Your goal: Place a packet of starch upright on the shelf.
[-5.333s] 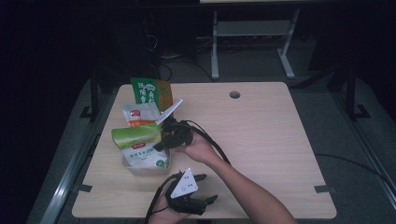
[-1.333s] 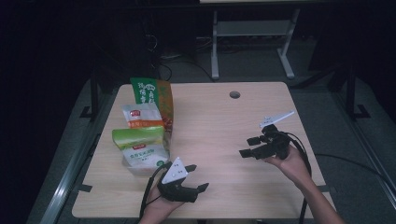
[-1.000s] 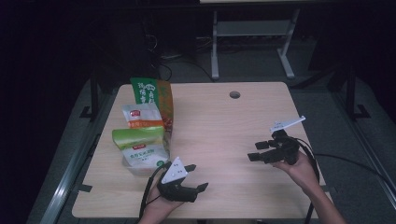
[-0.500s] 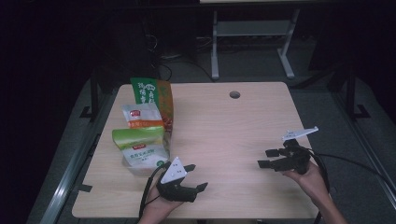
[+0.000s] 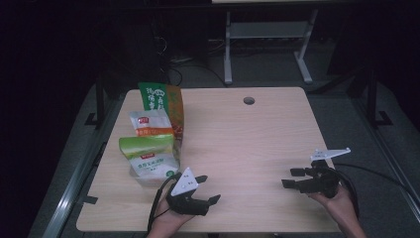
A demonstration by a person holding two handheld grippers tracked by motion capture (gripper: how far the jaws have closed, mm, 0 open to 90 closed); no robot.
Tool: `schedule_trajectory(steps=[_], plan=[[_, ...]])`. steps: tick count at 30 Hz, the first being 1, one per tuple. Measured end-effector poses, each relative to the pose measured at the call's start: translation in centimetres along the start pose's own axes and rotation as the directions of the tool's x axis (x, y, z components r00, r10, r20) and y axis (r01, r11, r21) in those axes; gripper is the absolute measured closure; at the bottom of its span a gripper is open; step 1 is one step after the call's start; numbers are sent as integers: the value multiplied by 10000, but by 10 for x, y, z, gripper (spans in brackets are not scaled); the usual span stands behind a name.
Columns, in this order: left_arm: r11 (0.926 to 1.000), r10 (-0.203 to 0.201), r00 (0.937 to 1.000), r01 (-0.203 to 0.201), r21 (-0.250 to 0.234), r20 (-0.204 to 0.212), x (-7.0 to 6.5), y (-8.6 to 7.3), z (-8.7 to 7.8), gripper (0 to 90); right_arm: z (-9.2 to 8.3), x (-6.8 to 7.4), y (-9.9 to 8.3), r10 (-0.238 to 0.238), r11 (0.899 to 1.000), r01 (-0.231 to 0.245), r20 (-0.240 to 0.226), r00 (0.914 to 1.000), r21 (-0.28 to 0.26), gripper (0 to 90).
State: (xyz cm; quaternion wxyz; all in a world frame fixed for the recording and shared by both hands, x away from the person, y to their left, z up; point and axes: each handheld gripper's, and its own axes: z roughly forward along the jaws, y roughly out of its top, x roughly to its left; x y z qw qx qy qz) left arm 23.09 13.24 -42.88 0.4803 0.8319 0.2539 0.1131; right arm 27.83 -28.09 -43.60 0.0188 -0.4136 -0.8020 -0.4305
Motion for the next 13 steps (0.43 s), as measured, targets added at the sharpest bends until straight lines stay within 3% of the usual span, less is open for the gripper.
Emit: schedule_trajectory(steps=[9, 13], plan=[[10000, 14, 10000, -14, 7, 18, -1, -1, 0, 266, -8, 14, -19, -274, 9995, 276, 185, 9995, -137, 263], [9999, 113, 9999, -113, 75, 78, -2, -1, 1, 267, -10, 19, -23, -390, 9982, 404, 327, 9987, -441, 260]])
